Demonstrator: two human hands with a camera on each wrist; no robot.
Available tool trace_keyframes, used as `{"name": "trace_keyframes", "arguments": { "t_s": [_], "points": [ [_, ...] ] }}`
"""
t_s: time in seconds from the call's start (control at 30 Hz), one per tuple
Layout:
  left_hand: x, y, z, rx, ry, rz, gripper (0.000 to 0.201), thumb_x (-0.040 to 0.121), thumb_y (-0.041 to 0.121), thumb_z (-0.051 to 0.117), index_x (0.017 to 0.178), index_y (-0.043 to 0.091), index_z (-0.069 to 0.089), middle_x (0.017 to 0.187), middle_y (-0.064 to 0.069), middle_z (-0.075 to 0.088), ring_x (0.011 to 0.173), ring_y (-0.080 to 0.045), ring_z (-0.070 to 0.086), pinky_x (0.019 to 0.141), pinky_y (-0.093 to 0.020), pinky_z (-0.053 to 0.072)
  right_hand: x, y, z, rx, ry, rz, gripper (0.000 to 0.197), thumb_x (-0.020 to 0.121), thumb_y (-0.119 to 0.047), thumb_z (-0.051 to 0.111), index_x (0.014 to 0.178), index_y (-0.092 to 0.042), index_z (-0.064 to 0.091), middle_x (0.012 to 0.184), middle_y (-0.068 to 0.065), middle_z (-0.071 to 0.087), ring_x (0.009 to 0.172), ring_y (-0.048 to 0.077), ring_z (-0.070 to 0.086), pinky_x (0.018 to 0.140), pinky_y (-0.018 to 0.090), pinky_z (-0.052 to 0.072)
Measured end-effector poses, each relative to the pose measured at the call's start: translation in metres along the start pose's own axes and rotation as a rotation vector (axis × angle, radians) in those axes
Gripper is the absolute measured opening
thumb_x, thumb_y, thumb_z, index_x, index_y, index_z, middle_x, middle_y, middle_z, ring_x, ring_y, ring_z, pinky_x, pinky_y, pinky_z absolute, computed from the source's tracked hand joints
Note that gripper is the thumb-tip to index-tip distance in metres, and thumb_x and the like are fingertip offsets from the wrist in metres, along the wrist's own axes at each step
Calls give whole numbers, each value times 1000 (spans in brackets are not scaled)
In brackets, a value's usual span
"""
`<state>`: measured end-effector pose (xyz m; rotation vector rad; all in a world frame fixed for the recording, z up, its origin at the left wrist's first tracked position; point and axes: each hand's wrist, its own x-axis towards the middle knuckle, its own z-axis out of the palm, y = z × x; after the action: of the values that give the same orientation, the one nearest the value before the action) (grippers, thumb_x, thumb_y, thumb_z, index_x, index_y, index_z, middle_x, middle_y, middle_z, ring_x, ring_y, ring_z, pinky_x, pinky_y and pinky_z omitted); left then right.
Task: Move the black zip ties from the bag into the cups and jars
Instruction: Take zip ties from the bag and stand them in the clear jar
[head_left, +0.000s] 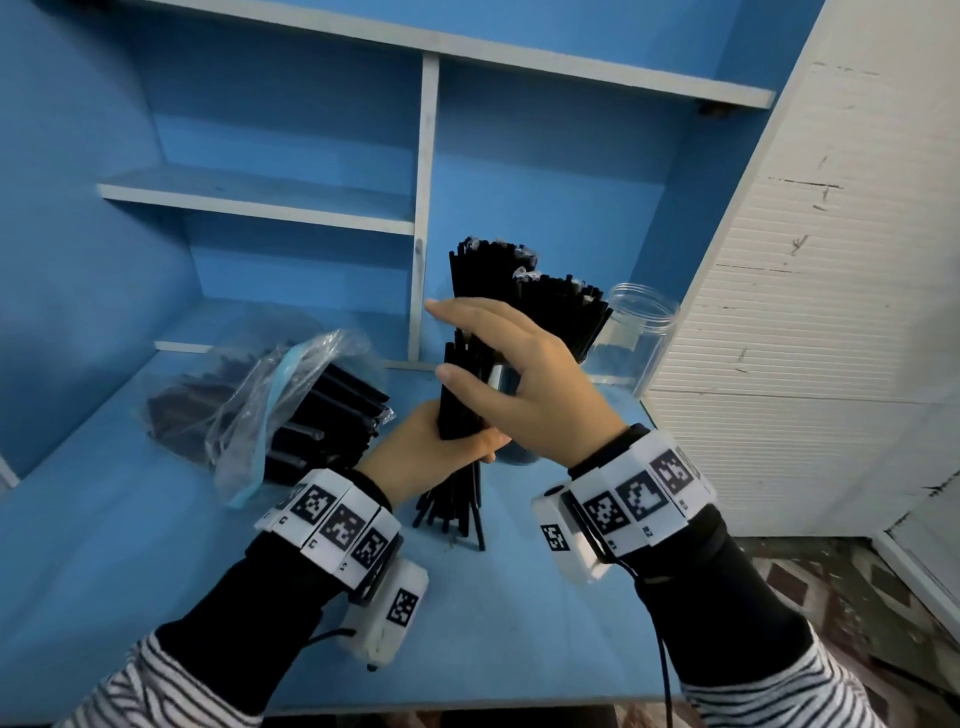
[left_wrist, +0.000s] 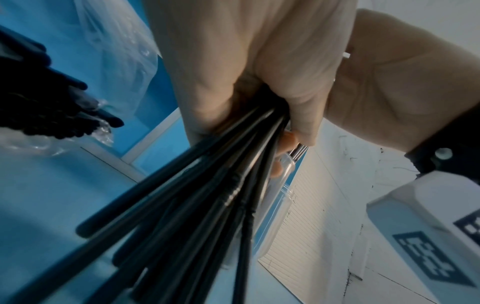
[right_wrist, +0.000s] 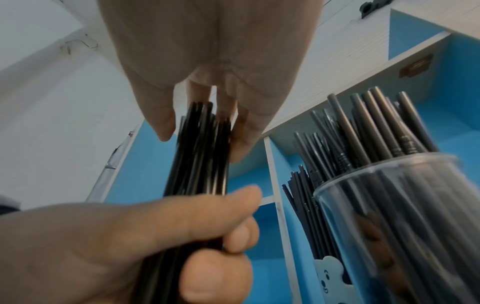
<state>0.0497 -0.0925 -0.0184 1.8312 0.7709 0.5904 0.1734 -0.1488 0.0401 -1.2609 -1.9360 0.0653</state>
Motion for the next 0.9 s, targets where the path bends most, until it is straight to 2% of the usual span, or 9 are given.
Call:
{"name": "trace_keyframes", "arguments": {
  "t_s": [0.07, 0.13, 0.27, 0.4, 0.5, 0.6, 0.77, 0.83, 0.9],
  "points": [
    [-1, 3, -1, -3, 19, -9, 11, 88, 27, 61, 79, 21, 64, 81, -2, 71, 85, -12, 66, 85, -29, 50, 1, 0, 2, -2, 7, -20, 41, 93, -18, 63, 133, -13, 56, 129, -1, 57, 123, 6, 50, 107, 20, 39],
    [-1, 5, -2, -6, 43, -1, 19, 88, 28, 60, 72, 18, 61, 74, -4, 66, 79, -18, 63, 82, -34, 49, 2, -1, 3, 5, 58, -51, 37, 92, -17, 65, 128, -11, 60, 124, 3, 58, 118, 9, 53, 104, 22, 41],
    [-1, 9, -4, 8, 52, 4, 23, 85, 29, 60, 68, 13, 61, 73, -7, 65, 70, -13, 61, 74, -28, 46, 3, -2, 6, 12, 124, -88, 34, 89, -14, 66, 123, -8, 62, 120, 7, 55, 114, 13, 53, 102, 22, 42],
    [4, -10, -5, 111, -11, -114, 24, 81, 29, 67, 91, 7, 67, 91, -10, 70, 89, -23, 65, 85, -39, 51, -3, 2, 15, -8, 24, -8, 26, 90, -12, 62, 115, -8, 64, 113, 3, 57, 106, 11, 55, 96, 21, 43],
    [1, -22, -7, 114, -101, -186, 27, 77, 40, 74, 81, 14, 67, 79, -1, 65, 81, -17, 62, 88, -37, 49, -5, 4, 15, -16, 59, 13, 25, 90, -9, 62, 115, -8, 63, 113, 3, 57, 103, 8, 55, 92, 13, 41],
    [1, -28, -8, 151, -122, -173, 41, 73, 52, 67, 80, 12, 68, 82, -1, 69, 85, -16, 64, 97, -41, 48, -5, 3, 14, -27, 49, 20, 29, 90, -9, 62, 119, -7, 61, 116, 3, 56, 106, 7, 53, 95, 13, 40],
    [2, -14, -9, 178, -78, -122, 29, 84, 45, 63, 69, 20, 62, 80, 2, 71, 91, -18, 66, 95, -42, 48, -2, -3, 1, -8, 131, 41, 74, 84, -24, 74, 143, -5, 34, 140, 7, 41, 129, 11, 41, 108, 20, 36],
    [1, -4, -12, 121, -57, -70, 24, 87, 43, 62, 72, 23, 62, 76, 5, 70, 92, -16, 68, 96, -44, 49, -2, -3, -9, 73, 172, 154, 100, 73, -39, 79, 149, -12, 20, 143, 2, 35, 120, 8, 47, 98, 15, 42],
    [-1, 8, -16, 95, -60, -7, 20, 87, 46, 61, 78, 28, 65, 73, 7, 69, 88, -14, 68, 94, -45, 50, -1, 2, -14, 101, 133, 239, 110, 63, -53, 81, 149, -19, 21, 135, -2, 39, 108, 7, 51, 87, 13, 45]
  ]
}}
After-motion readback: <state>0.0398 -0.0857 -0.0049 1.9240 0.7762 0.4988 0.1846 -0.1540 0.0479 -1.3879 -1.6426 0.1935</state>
